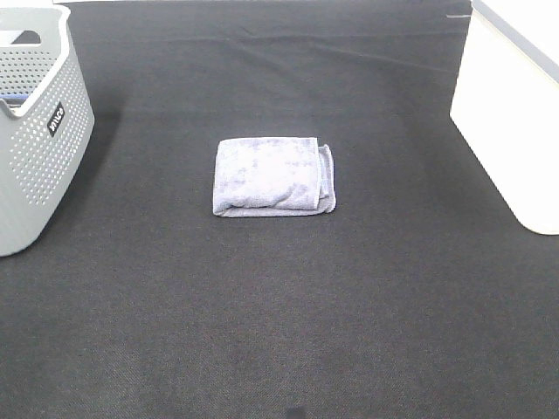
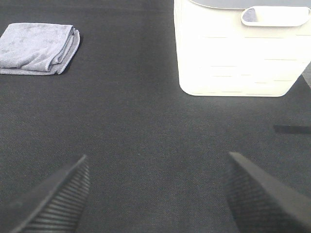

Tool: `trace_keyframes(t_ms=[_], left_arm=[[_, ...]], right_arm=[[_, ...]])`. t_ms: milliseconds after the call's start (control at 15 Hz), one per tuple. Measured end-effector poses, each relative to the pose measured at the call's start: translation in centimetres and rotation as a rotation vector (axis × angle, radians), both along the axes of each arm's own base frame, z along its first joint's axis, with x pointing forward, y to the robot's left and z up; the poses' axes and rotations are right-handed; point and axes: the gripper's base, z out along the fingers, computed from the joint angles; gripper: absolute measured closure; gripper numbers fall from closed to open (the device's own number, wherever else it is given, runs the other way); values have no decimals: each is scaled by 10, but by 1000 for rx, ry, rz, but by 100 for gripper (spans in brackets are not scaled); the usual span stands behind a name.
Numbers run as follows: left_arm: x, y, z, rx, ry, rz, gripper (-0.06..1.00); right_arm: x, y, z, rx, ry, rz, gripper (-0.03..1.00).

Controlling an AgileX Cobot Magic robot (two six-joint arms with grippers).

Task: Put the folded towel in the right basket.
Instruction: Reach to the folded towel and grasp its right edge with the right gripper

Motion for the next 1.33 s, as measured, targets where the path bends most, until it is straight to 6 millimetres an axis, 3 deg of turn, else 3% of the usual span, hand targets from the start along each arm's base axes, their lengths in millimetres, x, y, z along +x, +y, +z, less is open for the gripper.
trace_keyframes(t_ms=[400,600,867,1200,1267,1333], left_arm=[[0,0,0,0,0,0,-3],[0,0,0,0,0,0,-3],[0,0,0,0,0,0,-3],[0,0,0,0,0,0,-3],[0,0,0,0,0,0,-3],[0,0,0,0,0,0,-3]], right_arm=[[0,0,0,0,-1,0,24],[18,1,17,14,-27,-1,24],[83,2,43,38,74,-8,24],[204,12,68,134,340,28,24],[204,12,68,134,340,28,24],[229,15,71,138,386,47,24]])
